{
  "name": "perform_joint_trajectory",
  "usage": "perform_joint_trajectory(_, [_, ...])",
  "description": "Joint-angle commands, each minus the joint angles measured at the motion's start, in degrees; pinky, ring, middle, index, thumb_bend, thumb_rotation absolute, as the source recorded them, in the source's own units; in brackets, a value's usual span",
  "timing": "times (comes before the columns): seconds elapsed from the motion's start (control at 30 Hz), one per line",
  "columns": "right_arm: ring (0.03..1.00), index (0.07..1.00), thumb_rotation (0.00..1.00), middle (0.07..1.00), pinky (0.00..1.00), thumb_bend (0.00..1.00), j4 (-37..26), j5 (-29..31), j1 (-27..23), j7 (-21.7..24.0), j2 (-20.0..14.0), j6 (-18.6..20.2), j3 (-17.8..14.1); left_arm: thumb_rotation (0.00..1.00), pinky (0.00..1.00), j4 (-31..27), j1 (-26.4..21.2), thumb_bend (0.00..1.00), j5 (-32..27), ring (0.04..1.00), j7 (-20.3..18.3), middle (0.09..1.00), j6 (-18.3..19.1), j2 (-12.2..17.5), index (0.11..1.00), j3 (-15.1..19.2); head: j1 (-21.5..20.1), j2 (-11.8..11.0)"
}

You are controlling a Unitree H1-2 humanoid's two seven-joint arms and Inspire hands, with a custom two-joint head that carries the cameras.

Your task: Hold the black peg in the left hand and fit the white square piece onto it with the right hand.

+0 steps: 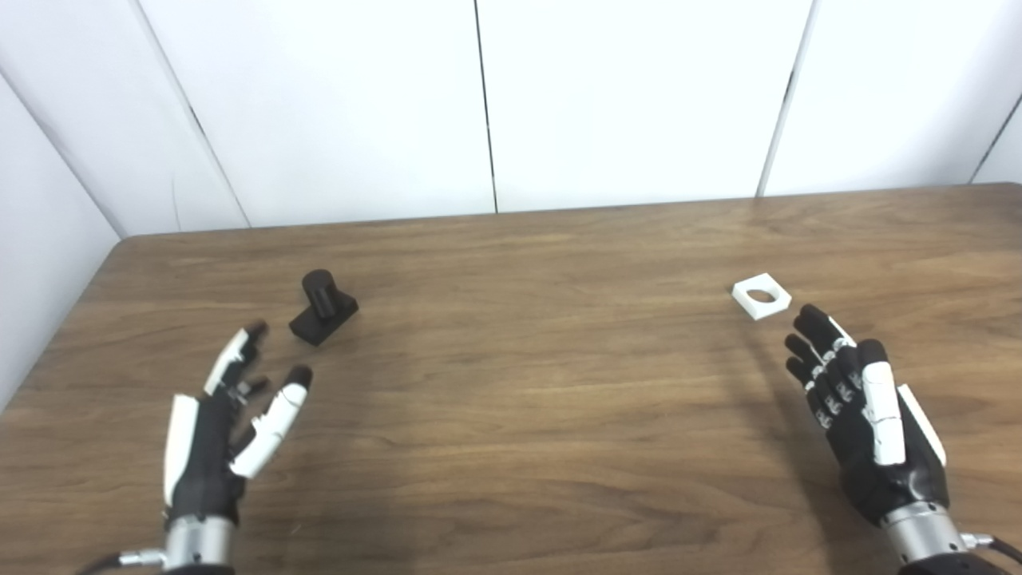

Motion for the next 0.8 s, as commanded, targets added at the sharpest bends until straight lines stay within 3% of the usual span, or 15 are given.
perform_joint_trajectory(0.0, [0.941, 0.911, 0.95, 0.949, 0.96, 0.54, -0.7, 0.06, -1.95, 0.54, 0.45, -2.33, -0.05, 0.46, 0.84, -2.05, -2.25, 0.72, 5.96, 0.918, 2.51, 0.918, -0.96, 1.63, 0.872, 0.3, 0.05, 0.01])
perform_joint_trajectory(0.27, [0.942, 0.908, 0.95, 0.941, 0.96, 0.53, -0.53, 0.45, -2.5, 0.58, 0.63, -2.49, 0.04, 0.43, 0.8, -2.78, -6.52, 0.74, 17.0, 0.894, -0.88, 0.907, 4.39, 3.23, 0.843, -1.76, 0.33, -0.11])
perform_joint_trajectory(0.43, [0.94, 0.905, 0.95, 0.942, 0.96, 0.53, -0.23, 0.07, -2.46, 0.61, 0.84, -2.94, 0.34, 0.34, 0.84, 0.06, -9.88, 0.75, 23.1, 0.938, -4.33, 0.918, 6.63, 6.3, 0.831, -4.03, 0.25, -0.34])
perform_joint_trajectory(0.77, [0.937, 0.902, 0.94, 0.941, 0.96, 0.54, 0.79, 0.75, -2.47, 0.8, 1.23, -4.02, 0.28, 0.49, 0.82, 7.37, -16.04, 0.8, 28.42, 0.969, -9.83, 0.918, 8.65, 12.03, 0.779, -7.29, 0.95, -0.54])
